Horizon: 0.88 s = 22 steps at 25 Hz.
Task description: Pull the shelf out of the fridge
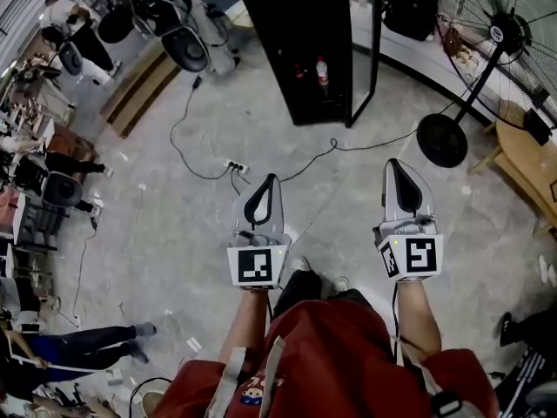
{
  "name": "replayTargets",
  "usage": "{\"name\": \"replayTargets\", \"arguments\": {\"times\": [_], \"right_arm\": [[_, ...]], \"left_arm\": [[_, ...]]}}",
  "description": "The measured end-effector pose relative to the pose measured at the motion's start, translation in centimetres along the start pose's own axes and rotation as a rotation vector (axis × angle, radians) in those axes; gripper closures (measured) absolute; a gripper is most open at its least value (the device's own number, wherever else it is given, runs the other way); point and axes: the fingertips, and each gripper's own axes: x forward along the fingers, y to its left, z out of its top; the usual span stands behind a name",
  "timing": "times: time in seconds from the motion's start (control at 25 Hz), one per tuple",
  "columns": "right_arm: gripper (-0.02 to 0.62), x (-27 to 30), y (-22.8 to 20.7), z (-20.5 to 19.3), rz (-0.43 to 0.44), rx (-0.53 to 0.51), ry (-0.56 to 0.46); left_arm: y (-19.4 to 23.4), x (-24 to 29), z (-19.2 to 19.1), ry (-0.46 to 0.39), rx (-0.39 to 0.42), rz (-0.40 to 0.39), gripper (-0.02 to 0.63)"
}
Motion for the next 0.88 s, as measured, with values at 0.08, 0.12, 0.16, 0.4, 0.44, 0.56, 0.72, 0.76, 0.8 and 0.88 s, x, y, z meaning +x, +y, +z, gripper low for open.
{"name": "replayTargets", "arguments": {"times": [0.08, 0.12, 0.16, 0.4, 0.44, 0.56, 0.72, 0.76, 0.8, 0.88], "right_arm": [[0.598, 1.1, 0.2, -0.1, 0.007, -0.003, -0.003], [0.598, 1.7, 0.2, -0.2, 0.009, -0.006, -0.002], [0.598, 2.3, 0.3, -0.4, 0.01, -0.01, 0.0], [0.598, 7.0, 1.7, -2.7, 0.018, -0.029, 0.028], [0.598, 8.2, 1.9, -3.0, 0.018, -0.032, 0.032], [0.598, 12.0, 3.3, -3.5, 0.015, -0.038, 0.043], [0.598, 16.8, 5.9, -4.0, 0.033, -0.051, 0.061], [0.598, 17.8, 6.5, -4.2, 0.037, -0.054, 0.065], [0.598, 18.9, 7.0, -4.4, 0.04, -0.057, 0.069], [0.598, 21.1, 7.8, -4.9, 0.043, -0.061, 0.075]], "left_arm": [[0.6, 0.8, -0.5, 0.008, -0.006, 0.007, 0.607], [1.0, 1.2, -0.8, 0.01, -0.007, 0.008, 0.607], [1.3, 1.7, -1.1, 0.01, -0.01, 0.008, 0.608], [5.0, 5.0, -3.8, 0.01, -0.037, 0.012, 0.608], [5.9, 5.8, -4.1, 0.008, -0.034, 0.011, 0.608], [9.0, 7.8, -5.1, 0.008, -0.045, 0.012, 0.607], [13.3, 10.0, -6.1, 0.013, -0.041, 0.015, 0.608], [14.2, 10.5, -6.3, 0.01, -0.038, 0.016, 0.607], [15.2, 11.1, -6.5, 0.008, -0.038, 0.019, 0.607], [17.1, 12.2, -7.0, 0.002, -0.053, 0.025, 0.607]]}}
